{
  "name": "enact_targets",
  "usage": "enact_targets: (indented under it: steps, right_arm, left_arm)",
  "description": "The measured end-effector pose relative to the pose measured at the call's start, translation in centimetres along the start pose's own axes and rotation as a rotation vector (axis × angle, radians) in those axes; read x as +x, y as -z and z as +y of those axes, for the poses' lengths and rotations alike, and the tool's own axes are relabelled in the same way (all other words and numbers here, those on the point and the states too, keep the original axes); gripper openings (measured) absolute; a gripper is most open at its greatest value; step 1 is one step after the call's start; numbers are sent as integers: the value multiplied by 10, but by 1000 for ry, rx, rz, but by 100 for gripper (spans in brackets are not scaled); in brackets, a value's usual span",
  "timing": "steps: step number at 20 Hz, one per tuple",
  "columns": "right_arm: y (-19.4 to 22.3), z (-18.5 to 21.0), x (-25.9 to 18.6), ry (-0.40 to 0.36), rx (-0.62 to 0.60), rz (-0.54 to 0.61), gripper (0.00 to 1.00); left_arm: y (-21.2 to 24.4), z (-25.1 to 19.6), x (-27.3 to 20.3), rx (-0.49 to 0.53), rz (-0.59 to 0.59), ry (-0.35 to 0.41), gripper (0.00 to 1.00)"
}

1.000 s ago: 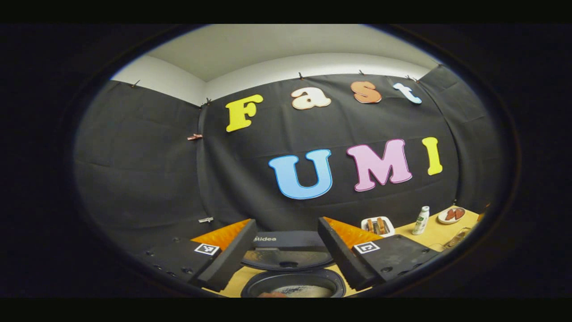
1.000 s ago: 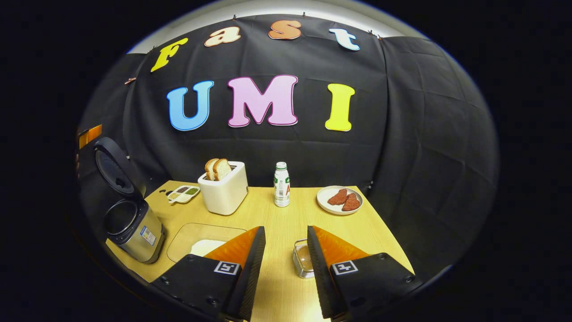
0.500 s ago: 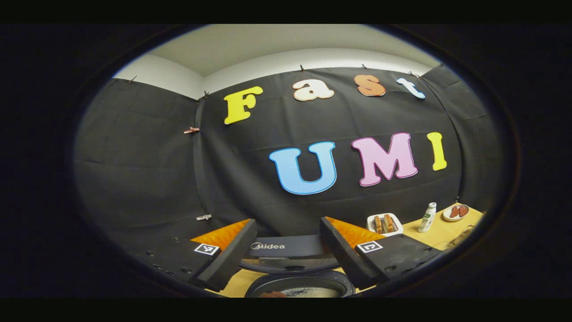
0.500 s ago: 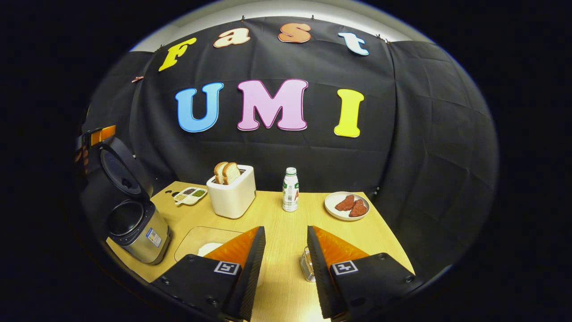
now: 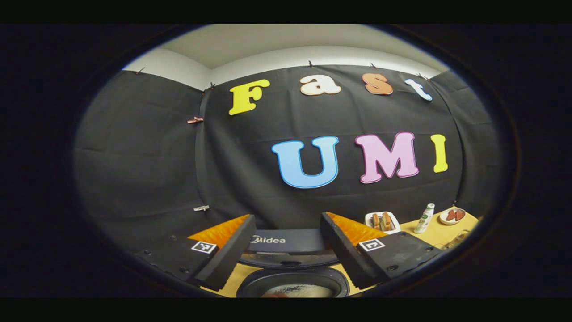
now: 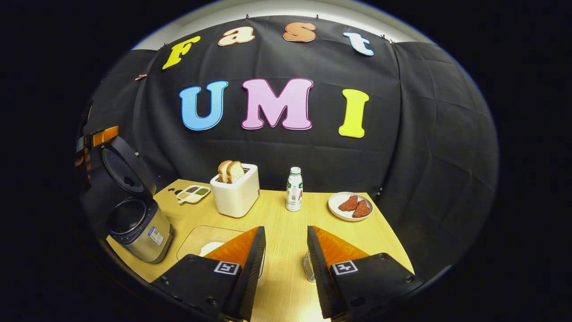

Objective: Close the left gripper, press the button to open the rice cooker; take a wooden spoon from the chopstick holder with the right hand, scoop a spoonful of rice and pour it into the rice cooker, then put the wooden spoon back into the chopstick holder.

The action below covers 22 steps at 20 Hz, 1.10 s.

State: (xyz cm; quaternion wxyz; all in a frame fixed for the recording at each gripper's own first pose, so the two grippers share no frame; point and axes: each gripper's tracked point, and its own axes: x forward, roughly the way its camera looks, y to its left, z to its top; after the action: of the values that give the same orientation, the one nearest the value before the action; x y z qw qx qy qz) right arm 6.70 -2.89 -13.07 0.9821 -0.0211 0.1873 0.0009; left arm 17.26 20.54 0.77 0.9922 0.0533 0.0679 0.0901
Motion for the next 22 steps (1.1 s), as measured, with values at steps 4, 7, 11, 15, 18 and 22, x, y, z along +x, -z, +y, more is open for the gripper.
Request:
enact_targets:
  steps: [4,7,11,15,18,22]
  right_arm:
    - [3,8,-1,-24,1,9,60]
    - [5,16,-1,-49,-4,12,60]
    - [3,26,2,-82,-8,10,60]
    - [8,37,-2,-117,-20,20,60]
    - [12,46,-5,-140,-27,33,59]
    - [14,56,-7,-166,-34,30,60]
  left_arm:
    - [8,0,-16,-13,11,-7,100]
    - [13,0,-30,-19,8,-8,100]
    - [27,0,-53,-31,9,-13,100]
    - [41,-2,-73,-39,32,-19,100]
    - [55,-3,-88,-35,47,-23,100]
    - [76,-3,-107,-54,87,-28,100]
